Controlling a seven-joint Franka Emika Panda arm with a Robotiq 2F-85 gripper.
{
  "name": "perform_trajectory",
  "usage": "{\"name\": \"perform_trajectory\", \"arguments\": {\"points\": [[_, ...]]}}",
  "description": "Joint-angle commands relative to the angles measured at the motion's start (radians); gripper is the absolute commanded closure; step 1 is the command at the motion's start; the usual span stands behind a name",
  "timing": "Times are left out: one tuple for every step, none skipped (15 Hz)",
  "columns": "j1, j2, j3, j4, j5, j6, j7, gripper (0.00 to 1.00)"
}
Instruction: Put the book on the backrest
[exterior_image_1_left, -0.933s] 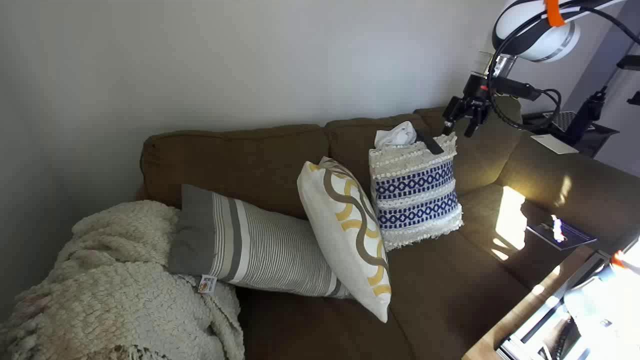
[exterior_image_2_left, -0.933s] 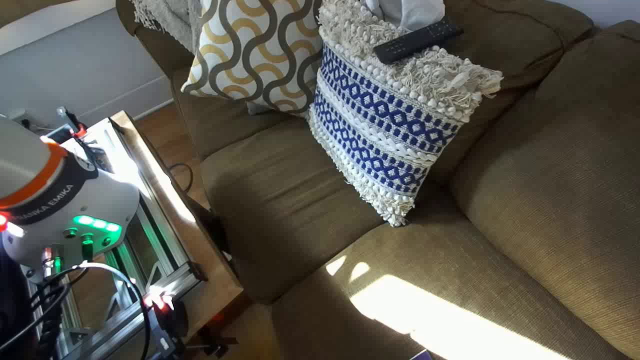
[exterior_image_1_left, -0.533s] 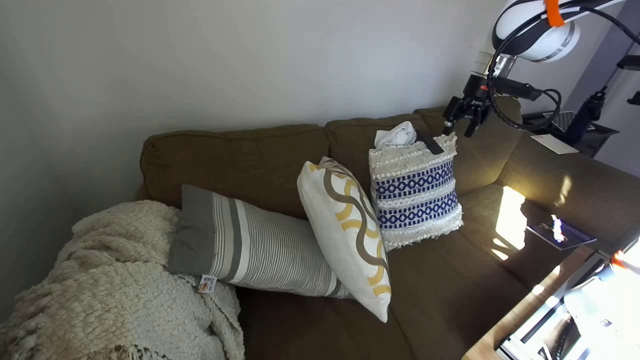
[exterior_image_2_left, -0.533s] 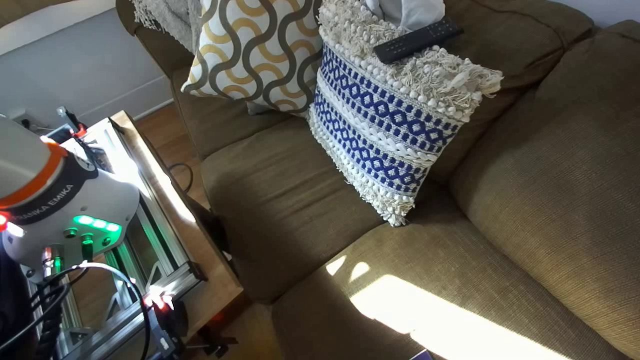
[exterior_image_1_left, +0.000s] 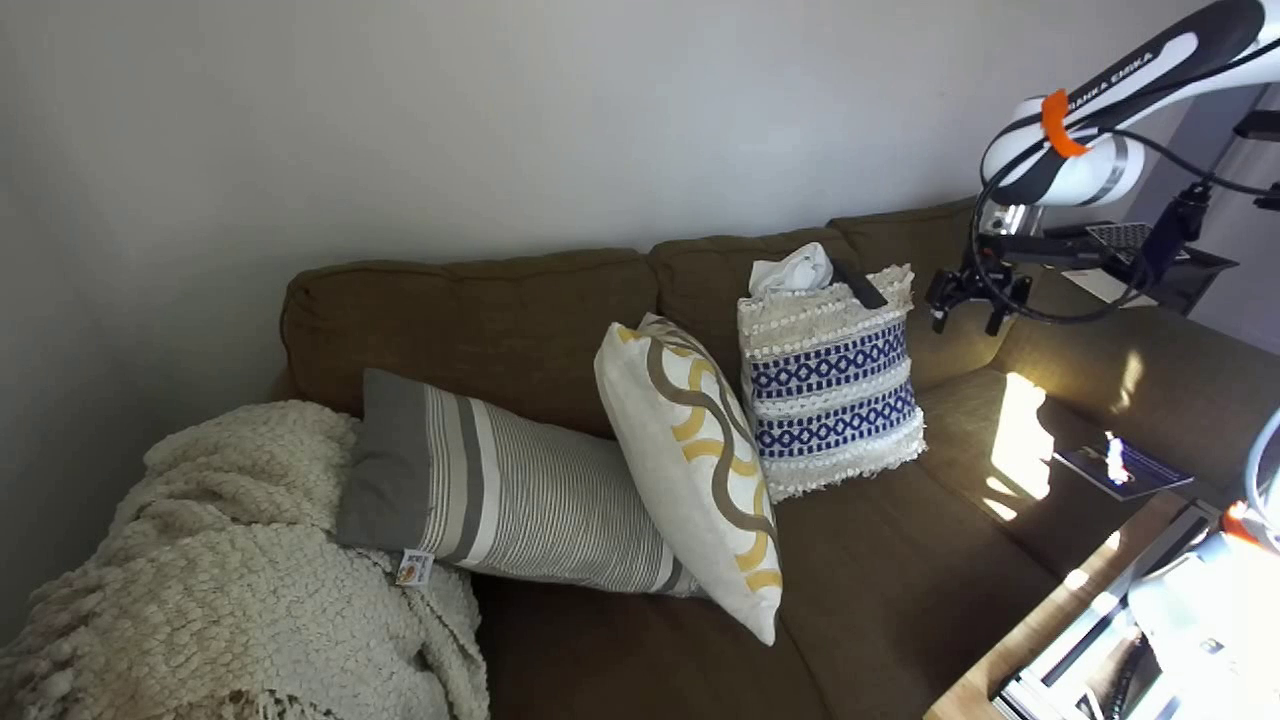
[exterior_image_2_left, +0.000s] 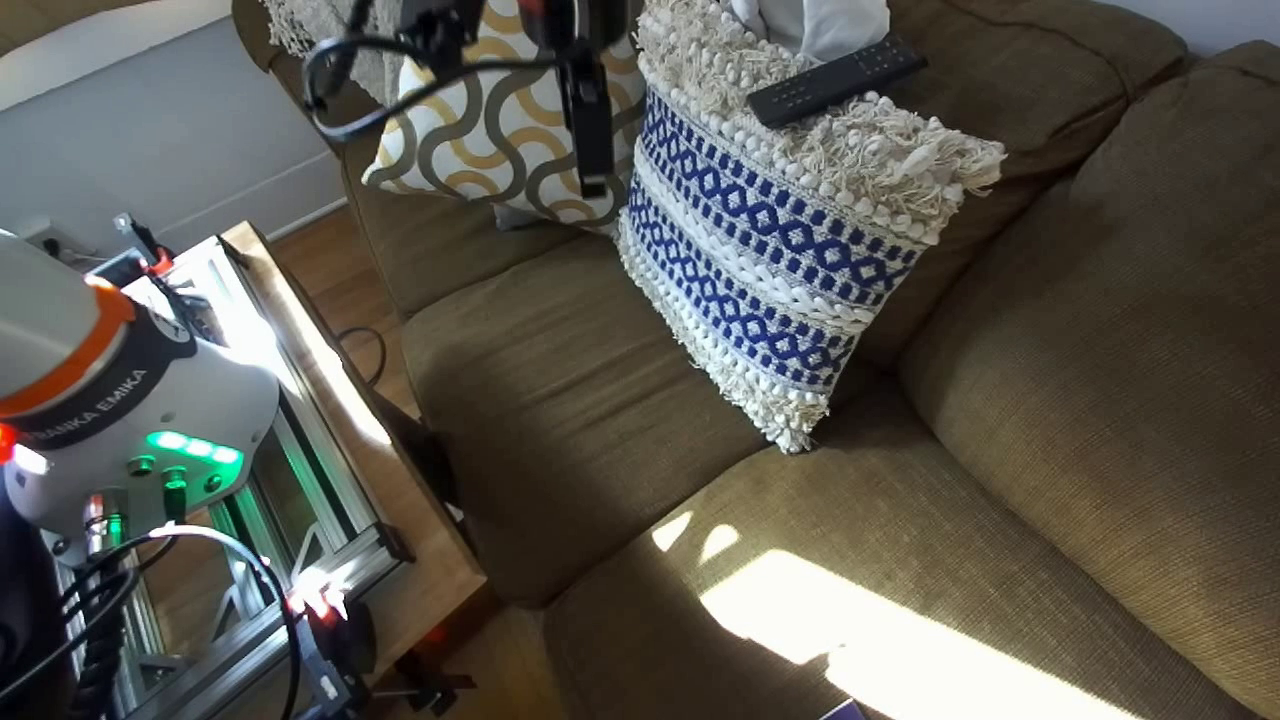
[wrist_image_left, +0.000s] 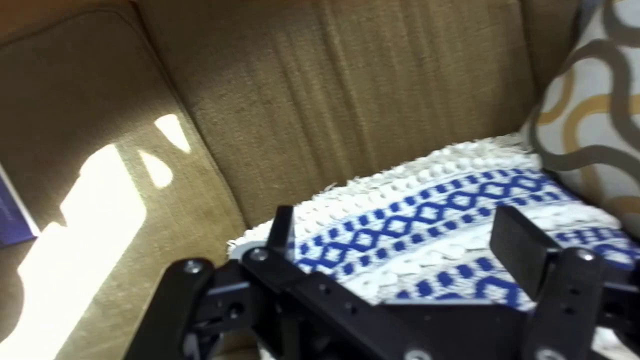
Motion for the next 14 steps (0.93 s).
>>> {"name": "perform_trajectory", "arguments": {"points": [[-0.055,0.187,-0.075,0.038,-0.21,0.137,0.129,0.0],[-0.057,0.24,-0.108,0.057,-0.285,0.176,0.176,0.0],[-0.056,0.291,-0.148,0.077,-0.35,0.201,0.22,0.0],[-0.046,0.335,-0.186,0.106,-0.398,0.203,0.272,0.0],[-0.031,0.357,-0.2,0.143,-0.376,0.127,0.3,0.0],[-0.038,0.281,-0.181,0.064,-0.336,0.184,0.221,0.0],[-0.037,0.316,-0.198,0.089,-0.342,0.175,0.24,0.0],[-0.035,0.34,-0.205,0.111,-0.341,0.171,0.249,0.0],[-0.032,0.354,-0.206,0.124,-0.341,0.166,0.254,0.0],[-0.028,0.359,-0.206,0.133,-0.341,0.158,0.26,0.0],[-0.014,0.371,-0.228,0.125,-0.398,0.236,0.28,0.0],[-0.016,0.389,-0.248,0.117,-0.459,0.317,0.241,0.0],[-0.037,0.418,-0.248,0.122,-0.467,0.381,0.183,0.0],[-0.047,0.46,-0.258,0.131,-0.479,0.435,0.148,0.0]]}}
